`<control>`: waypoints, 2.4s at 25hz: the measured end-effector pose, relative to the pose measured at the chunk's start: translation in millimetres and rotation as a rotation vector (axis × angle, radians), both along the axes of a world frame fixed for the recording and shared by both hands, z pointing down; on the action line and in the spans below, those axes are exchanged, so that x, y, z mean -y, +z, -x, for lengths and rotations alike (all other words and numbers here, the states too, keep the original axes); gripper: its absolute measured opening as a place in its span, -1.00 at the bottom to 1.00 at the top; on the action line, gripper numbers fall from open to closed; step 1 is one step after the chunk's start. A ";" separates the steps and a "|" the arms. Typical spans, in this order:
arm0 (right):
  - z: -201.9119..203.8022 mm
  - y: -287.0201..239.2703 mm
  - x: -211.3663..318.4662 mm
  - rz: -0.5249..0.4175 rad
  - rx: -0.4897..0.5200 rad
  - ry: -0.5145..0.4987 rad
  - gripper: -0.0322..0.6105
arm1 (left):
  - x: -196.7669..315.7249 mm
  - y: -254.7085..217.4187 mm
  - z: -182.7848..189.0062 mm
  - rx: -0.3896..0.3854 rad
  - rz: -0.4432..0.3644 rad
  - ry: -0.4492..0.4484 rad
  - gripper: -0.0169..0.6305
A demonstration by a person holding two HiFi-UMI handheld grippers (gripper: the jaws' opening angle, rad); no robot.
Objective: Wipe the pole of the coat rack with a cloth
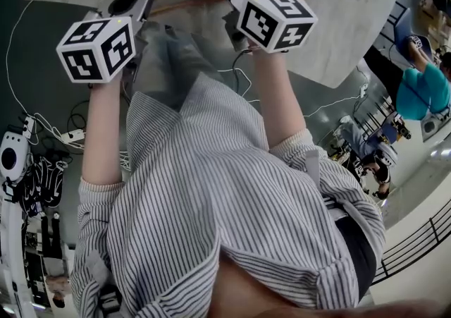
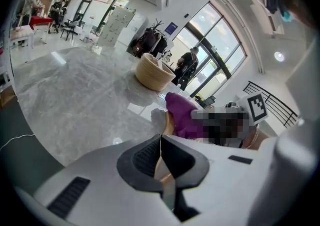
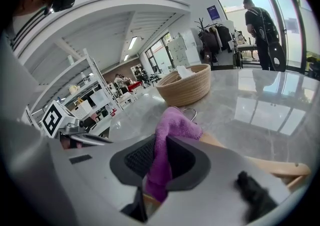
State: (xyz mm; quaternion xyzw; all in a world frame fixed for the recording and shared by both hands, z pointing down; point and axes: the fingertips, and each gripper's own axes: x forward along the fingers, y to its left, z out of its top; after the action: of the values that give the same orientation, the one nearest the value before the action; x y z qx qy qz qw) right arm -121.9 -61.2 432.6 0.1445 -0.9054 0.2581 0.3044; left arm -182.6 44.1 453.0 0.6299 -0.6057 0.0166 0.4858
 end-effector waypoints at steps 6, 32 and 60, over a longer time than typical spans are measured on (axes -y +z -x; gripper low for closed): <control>6.9 -5.0 -26.3 0.004 0.006 -0.042 -0.69 | -23.4 -5.6 3.8 0.011 -0.006 -0.030 -0.91; 29.6 -4.0 -90.4 0.041 0.027 -0.208 -0.69 | -94.3 14.0 2.7 0.002 0.071 -0.174 -0.91; 44.9 -1.1 -171.1 0.182 0.089 -0.388 -0.69 | -105.5 18.4 -10.4 -0.014 0.068 -0.189 -0.91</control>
State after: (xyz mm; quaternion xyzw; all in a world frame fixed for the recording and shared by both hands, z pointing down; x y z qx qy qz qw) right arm -166.7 109.9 431.5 -0.0722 -0.9019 0.2814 0.3198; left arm -172.2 149.6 471.4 0.5532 -0.6582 -0.0133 0.5105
